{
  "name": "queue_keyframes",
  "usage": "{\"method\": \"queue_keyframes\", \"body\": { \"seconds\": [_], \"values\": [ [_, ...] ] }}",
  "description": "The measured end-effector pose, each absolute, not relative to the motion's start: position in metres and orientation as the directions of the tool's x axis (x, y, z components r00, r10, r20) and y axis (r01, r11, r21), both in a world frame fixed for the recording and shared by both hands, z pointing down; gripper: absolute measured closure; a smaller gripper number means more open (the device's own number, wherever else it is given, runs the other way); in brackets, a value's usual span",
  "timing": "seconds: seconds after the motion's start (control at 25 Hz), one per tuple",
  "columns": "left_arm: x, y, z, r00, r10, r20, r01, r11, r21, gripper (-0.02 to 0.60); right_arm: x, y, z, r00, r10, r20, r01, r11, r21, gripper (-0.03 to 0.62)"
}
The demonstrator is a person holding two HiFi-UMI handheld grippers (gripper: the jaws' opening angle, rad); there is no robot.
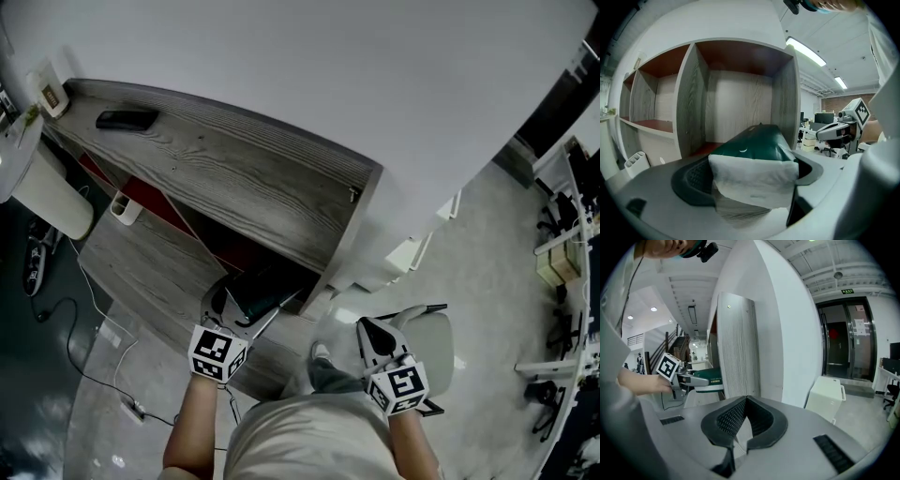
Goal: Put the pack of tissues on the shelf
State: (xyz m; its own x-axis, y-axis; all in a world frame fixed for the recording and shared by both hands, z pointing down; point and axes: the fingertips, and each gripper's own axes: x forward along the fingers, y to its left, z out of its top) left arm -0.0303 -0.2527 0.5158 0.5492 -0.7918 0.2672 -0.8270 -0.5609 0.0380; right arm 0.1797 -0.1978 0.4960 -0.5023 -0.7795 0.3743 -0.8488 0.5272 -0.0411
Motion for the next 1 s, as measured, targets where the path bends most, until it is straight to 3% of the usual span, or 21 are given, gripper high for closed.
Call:
{"method": "queue_keyframes", "body": {
  "seconds": [0.44, 0.76, 0.84, 0.92, 1.0],
  "values": [
    [-0.059, -0.250, 0.515, 0.418, -0.865, 0.278, -0.895, -0.445, -0.039, 0.101, 0.179, -0.195, 0.499, -0.508, -0.776, 0.374, -0.847, 0.530, -0.049, 0.566],
    [-0.080, -0.250, 0.521, 0.358, -0.889, 0.286, -0.929, -0.369, 0.016, 0.110, 0.177, -0.193, 0.502, -0.522, -0.765, 0.378, -0.837, 0.545, -0.055, 0.566],
    [-0.079, -0.253, 0.518, 0.353, -0.893, 0.280, -0.929, -0.370, -0.011, 0.155, 0.177, -0.193, 0.503, -0.525, -0.762, 0.379, -0.835, 0.548, -0.055, 0.566],
    [-0.077, -0.257, 0.516, 0.347, -0.897, 0.275, -0.930, -0.367, -0.025, 0.289, 0.177, -0.193, 0.503, -0.525, -0.762, 0.379, -0.835, 0.547, -0.055, 0.566],
    [-0.075, -0.263, 0.516, 0.350, -0.897, 0.271, -0.929, -0.369, -0.022, 0.287, 0.178, -0.193, 0.503, -0.525, -0.763, 0.378, -0.835, 0.547, -0.056, 0.566]
  ]
}}
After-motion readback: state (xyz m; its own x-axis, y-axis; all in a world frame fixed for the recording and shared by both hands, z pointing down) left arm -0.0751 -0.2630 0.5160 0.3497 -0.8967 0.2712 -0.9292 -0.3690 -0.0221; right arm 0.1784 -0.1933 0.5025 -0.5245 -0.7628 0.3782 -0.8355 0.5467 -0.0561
